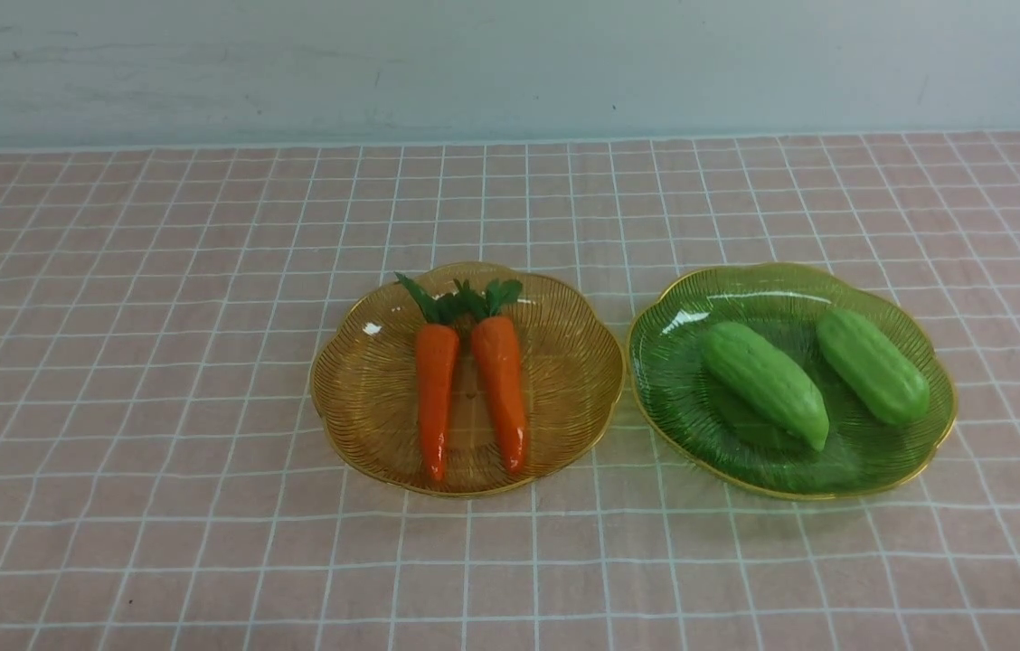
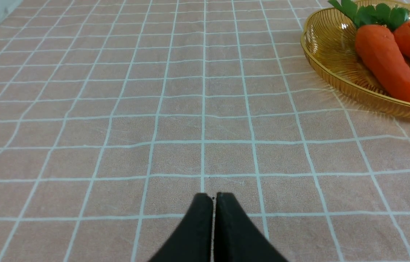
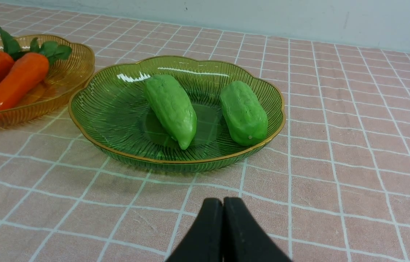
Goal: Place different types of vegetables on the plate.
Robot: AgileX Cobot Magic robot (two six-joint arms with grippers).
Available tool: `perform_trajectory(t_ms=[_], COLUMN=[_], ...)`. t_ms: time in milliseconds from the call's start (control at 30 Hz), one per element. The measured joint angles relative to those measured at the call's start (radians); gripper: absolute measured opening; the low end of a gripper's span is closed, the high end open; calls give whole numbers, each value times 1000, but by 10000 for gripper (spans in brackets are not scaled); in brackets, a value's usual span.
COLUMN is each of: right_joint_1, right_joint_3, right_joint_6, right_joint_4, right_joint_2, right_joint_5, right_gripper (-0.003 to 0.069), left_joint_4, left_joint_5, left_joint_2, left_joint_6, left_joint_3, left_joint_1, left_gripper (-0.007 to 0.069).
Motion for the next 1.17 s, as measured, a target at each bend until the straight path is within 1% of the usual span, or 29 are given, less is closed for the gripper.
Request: perform_trajectory(t_ms=[533,1167], right_joint_1=[0,0], right_joint_3=[0,0], right_joint_6=[24,19], right_joint_4=[1,1], right_joint_2=[0,0], right_joint_5=[0,0], right_gripper=[-16,-16], left_joint_4=[0,0], left_joint_5=[0,0], left_joint_2=[0,0], left_joint_6=[0,0], left_joint_3=[0,0], left_joint_1=[0,0], left_gripper=[-3,-3])
